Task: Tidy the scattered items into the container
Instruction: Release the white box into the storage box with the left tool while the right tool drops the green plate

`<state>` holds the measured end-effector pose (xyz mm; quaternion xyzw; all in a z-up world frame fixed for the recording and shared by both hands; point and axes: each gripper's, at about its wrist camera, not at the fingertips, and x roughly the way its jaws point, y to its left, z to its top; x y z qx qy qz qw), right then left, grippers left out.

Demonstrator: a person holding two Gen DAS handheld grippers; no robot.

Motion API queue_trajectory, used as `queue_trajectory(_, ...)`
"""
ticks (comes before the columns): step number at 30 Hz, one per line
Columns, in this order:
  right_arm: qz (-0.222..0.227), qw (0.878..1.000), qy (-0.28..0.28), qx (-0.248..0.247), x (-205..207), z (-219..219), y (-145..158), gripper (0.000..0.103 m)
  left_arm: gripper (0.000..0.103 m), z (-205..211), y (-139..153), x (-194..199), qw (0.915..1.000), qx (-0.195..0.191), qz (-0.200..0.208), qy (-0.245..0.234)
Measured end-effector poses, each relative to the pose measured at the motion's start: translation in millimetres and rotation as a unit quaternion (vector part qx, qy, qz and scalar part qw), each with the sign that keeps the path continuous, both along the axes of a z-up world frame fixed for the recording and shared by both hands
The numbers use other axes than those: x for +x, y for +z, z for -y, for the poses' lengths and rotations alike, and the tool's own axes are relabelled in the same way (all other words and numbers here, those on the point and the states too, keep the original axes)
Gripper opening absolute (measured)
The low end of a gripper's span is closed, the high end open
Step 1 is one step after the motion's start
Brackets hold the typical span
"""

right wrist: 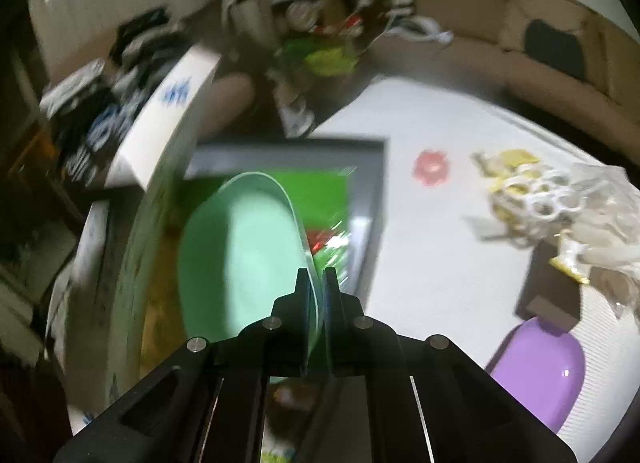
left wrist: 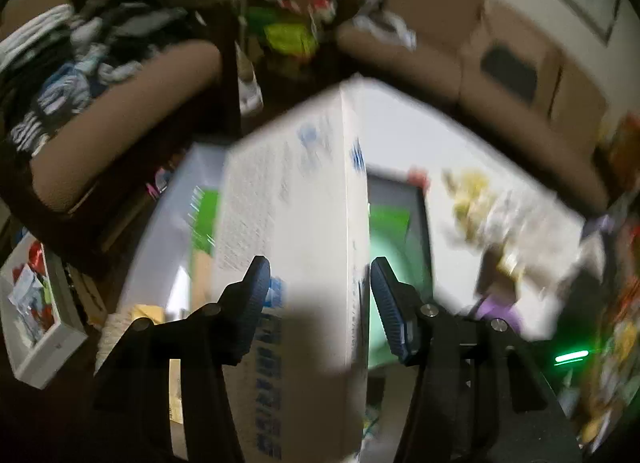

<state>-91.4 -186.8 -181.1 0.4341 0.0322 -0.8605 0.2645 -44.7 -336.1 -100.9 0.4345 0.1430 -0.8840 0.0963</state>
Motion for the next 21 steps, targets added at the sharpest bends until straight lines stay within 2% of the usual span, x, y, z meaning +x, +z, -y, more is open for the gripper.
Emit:
queue_trajectory(1,0.011,1.0,0.013,0.005,0,5,-4,0.005,0.057,7,13,8,0.9996,-0.007,-0.022,0.019)
queue_trajectory(2,0.021,0.999,0.026,0.003,1,7,-6,0.005,0.07,15,26,16,0.9982,-0.018,-0.045,0.036)
queue_trajectory(4,0.022,0.999,0.024,0.004,4,2,-7,0.009,0.082,16,32,21,0.9981,-0.004,-0.059,0.017)
queue_trajectory(5,0.018,0.999,0.026,-0.006,7,-5,-4,0.008,0.082,16,30,23,0.9981,0.006,-0.061,0.006)
queue_trajectory(6,0.014,0.999,0.02,-0.021,10,-16,2,0.017,0.082,18,29,24,0.9981,0.01,-0.061,0.006)
queue_trajectory(8,-0.007,0.999,-0.001,-0.049,17,-34,16,0.033,0.082,21,27,23,0.9982,-0.014,-0.053,0.024)
queue_trajectory(9,-0.036,0.998,-0.022,-0.05,25,-44,27,0.061,0.082,22,27,24,0.9972,-0.041,-0.048,0.04)
queue_trajectory(10,-0.064,0.996,-0.03,-0.05,32,-47,36,0.08,0.083,24,26,26,0.9919,-0.098,-0.032,0.074)
queue_trajectory(11,-0.081,0.995,-0.024,-0.053,38,-47,41,0.08,0.084,23,25,23,0.9781,-0.173,-0.009,0.116)
queue_trajectory(12,-0.081,0.995,-0.008,-0.054,41,-42,42,0.08,0.084,21,22,21,0.9627,-0.23,0.01,0.142)
queue_trajectory(13,-0.061,0.997,0.014,-0.04,41,-29,36,0.075,0.084,21,18,18,0.9549,-0.257,0.024,0.147)
queue_trajectory(14,-0.045,0.998,0.025,-0.023,40,-19,30,0.068,0.084,22,16,16,0.9551,-0.258,0.028,0.143)
queue_trajectory(15,-0.028,0.999,0.036,-0.002,41,-5,21,0.045,0.084,22,16,17,0.9569,-0.252,0.026,0.142)
queue_trajectory(16,-0.007,0.999,0.044,0.004,40,7,10,0.036,0.084,22,18,19,0.9587,-0.245,0.02,0.144)
queue_trajectory(17,0.016,0.999,0.045,0.009,39,20,-4,0.037,0.084,21,21,21,0.9573,-0.247,0.017,0.15)
queue_trajectory(18,0.019,0.999,0.043,0.018,39,27,-12,0.035,0.084,18,24,23,0.9505,-0.261,0.019,0.167)
queue_trajectory(19,0.014,0.998,0.043,0.035,41,38,-17,0.022,0.084,15,29,26,0.9422,-0.28,0.02,0.182)
queue_trajectory(20,0.025,0.998,0.046,0.04,41,47,-18,0.02,0.084,0,37,29,0.9358,-0.303,0.012,0.18)
queue_trajectory(21,0.035,0.998,0.047,0.03,42,51,-14,0.015,0.084,-13,44,31,0.9336,-0.316,-0.001,0.168)
